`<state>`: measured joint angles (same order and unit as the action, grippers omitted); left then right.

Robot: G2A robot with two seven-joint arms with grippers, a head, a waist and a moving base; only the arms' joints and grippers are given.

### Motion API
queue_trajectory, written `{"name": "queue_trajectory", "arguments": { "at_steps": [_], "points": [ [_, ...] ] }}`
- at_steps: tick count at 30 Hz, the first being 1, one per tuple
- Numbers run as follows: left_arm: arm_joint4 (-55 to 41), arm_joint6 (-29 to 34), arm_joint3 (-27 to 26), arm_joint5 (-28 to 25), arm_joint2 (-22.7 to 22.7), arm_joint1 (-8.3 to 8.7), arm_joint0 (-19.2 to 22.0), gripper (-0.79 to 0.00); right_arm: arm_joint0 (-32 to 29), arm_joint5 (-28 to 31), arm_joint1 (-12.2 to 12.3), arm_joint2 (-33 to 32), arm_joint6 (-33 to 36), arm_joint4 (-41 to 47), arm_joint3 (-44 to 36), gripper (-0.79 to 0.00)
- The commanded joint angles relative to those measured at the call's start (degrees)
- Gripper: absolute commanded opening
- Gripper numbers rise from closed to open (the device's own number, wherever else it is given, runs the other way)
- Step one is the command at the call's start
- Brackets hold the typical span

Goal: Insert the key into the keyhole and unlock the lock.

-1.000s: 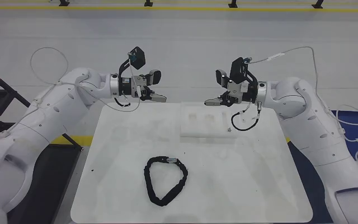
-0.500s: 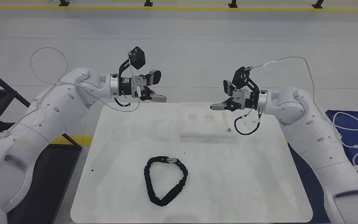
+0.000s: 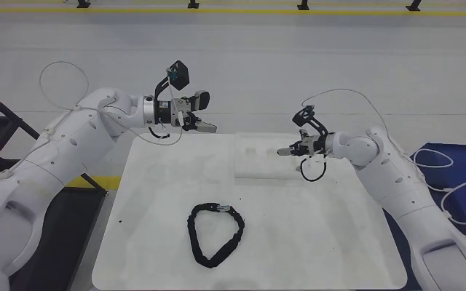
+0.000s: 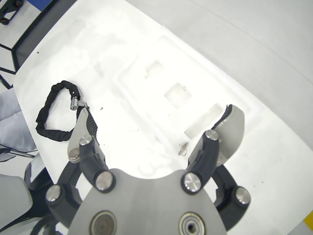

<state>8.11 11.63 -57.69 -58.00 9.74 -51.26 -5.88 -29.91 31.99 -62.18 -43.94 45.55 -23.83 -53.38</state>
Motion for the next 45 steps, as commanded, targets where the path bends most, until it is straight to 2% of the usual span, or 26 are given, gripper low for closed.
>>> {"name": "queue_trajectory", "arguments": {
  "at_steps": [1,8,13,16,30,38,45],
  "points": [
    [0.0,0.0,0.0,0.0,0.0,0.00,0.0,0.000,0.5,-2.9,-0.7,1.0,2.1,0.5,1.2,0.000],
    [0.0,0.0,0.0,0.0,0.0,0.00,0.0,0.000,2.4,-13.7,-3.4,4.5,9.1,2.5,6.6,0.000],
    [0.0,0.0,0.0,0.0,0.0,0.00,0.0,0.000,3.4,-19.5,-5.4,5.4,9.4,5.3,11.4,0.000],
    [0.0,0.0,0.0,0.0,0.0,0.00,0.0,0.000,3.7,-20.9,-6.4,5.8,10.1,7.4,13.4,0.000],
    [0.0,0.0,0.0,0.0,0.0,0.00,0.0,0.000,3.6,-21.1,-6.4,5.7,9.8,7.3,13.4,0.000],
    [0.0,0.0,0.0,0.0,0.0,0.00,0.0,0.000,2.6,-27.4,-5.7,5.2,14.9,4.4,8.0,0.000],
    [0.0,0.0,0.0,0.0,0.0,0.00,0.0,0.000,0.1,-28.5,-5.3,5.0,15.1,2.2,5.0,0.000]
  ]
}}
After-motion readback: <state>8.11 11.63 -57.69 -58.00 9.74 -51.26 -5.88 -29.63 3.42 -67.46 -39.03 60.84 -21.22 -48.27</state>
